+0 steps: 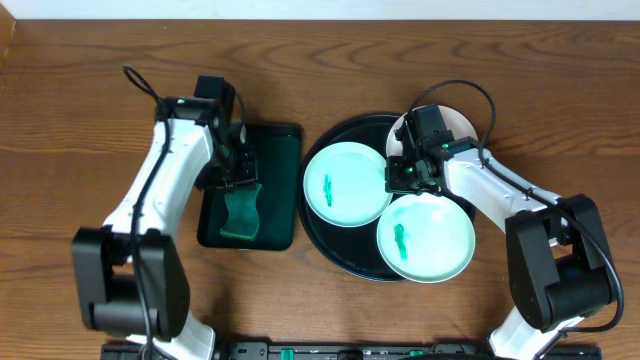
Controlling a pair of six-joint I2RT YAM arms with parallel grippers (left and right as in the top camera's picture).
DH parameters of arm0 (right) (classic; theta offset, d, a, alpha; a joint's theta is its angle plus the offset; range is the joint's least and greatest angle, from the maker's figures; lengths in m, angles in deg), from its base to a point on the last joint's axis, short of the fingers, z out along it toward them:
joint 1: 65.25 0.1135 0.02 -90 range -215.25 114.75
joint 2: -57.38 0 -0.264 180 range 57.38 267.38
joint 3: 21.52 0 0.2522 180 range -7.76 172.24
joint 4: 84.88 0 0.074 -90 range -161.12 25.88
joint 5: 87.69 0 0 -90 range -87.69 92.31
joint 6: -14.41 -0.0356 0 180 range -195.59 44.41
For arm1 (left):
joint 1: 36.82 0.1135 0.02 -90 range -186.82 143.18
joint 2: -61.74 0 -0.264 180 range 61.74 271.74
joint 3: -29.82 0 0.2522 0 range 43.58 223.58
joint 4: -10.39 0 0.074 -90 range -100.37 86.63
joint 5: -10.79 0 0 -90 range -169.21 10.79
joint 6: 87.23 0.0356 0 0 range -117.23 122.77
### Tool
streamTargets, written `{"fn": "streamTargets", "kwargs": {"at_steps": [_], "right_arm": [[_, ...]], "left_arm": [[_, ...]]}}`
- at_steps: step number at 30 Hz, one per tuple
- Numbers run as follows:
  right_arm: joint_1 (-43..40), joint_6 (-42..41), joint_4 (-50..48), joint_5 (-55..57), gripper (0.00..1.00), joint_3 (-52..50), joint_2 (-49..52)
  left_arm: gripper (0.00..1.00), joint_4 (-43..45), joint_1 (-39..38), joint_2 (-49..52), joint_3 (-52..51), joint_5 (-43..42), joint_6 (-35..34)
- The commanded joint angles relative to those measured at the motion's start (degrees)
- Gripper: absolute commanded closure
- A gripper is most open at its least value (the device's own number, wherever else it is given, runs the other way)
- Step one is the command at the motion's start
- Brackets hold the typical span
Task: Clean dirty plates on tray and stack at the side
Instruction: 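Lower the left gripper onto the green sponge in the tray, then grasp the green sponge with the left gripper and lift it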
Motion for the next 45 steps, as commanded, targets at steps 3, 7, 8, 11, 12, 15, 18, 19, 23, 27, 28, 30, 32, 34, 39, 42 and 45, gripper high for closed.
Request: {"fn": "streamTargets", "kwargs": {"at_steps": [3, 7, 8, 11, 12, 15, 18, 19, 23, 27, 28, 30, 32, 34, 39, 42, 45], "right_arm": [[0.52, -0.33, 0.04, 0.33, 0.99, -0.37, 0.09], [0.52, -0.33, 0.04, 0.33, 0.99, -0.37, 0.09], [0.52, -0.33, 0.04, 0.33, 0.99, -0.37, 0.09], [0.52, -0.33, 0.04, 0.33, 0.99, -0.37, 0.09], [0.52, -0.33, 0.04, 0.33, 0.99, -0.37, 0.09], [0.52, -0.33, 0.04, 0.33, 0.99, -0.37, 0.09], [0.52, -0.33, 0.04, 0.35, 0.99, -0.37, 0.09], [0.55, -0.33, 0.04, 0.35, 0.99, -0.37, 0.09], [0.52, -0.33, 0.04, 0.33, 0.99, -0.37, 0.09], [0.52, -0.33, 0.04, 0.35, 0.99, -0.37, 0.09], [0.52, -0.33, 0.04, 0.35, 0.99, -0.37, 0.09], [0.52, -0.33, 0.07, 0.33, 0.99, -0.37, 0.09], [0.55, -0.33, 0.07, 0.33, 0.99, -0.37, 0.09], [0.52, -0.33, 0.07, 0.33, 0.99, -0.37, 0.09], [0.52, -0.33, 0.04, 0.33, 0.99, -0.37, 0.09], [0.55, -0.28, 0.04, 0.35, 0.99, -0.37, 0.09], [0.52, -0.24, 0.04, 0.35, 0.99, -0.37, 0.09]], "left_arm": [[0.60, -0.33, -0.13, 2.73, -1.16, 3.87, -3.48], [0.60, 0.85, -0.13, 2.86, -3.45, 3.87, -3.52], [0.60, 1.40, -0.13, 2.86, -4.22, 3.87, -3.91], [0.60, 3.91, -0.13, 2.86, -6.91, 3.85, -4.76], [0.60, 5.27, -0.13, 2.86, -8.02, 3.82, -4.76], [0.59, 8.74, -0.13, 2.86, -10.67, 3.82, -4.76], [0.59, 12.74, -0.13, 2.86, -13.16, 2.75, -4.79], [0.59, 13.60, -0.13, 2.86, -13.62, 2.75, -4.79], [0.59, 14.97, -0.13, 2.86, -14.16, 2.75, -4.79], [0.59, 16.15, -0.13, 2.86, -15.04, 2.80, -5.99], [0.59, 16.79, -0.13, 2.86, -15.50, 2.78, -6.08], [0.59, 18.25, -0.13, 2.86, -16.72, 2.78, -6.25], [0.62, 19.28, -0.13, 2.86, -17.77, 2.78, -6.29], [0.68, 19.47, -0.13, 2.86, -18.38, 2.78, -6.27], [0.93, 19.47, -0.13, 2.84, -18.38, 2.75, -6.21], [0.93, 19.45, -0.13, 1.51, -17.97, 2.78, -4.37], [0.93, 20.26, -0.13, -2.86, -17.86, 2.80, -3.63]]}}
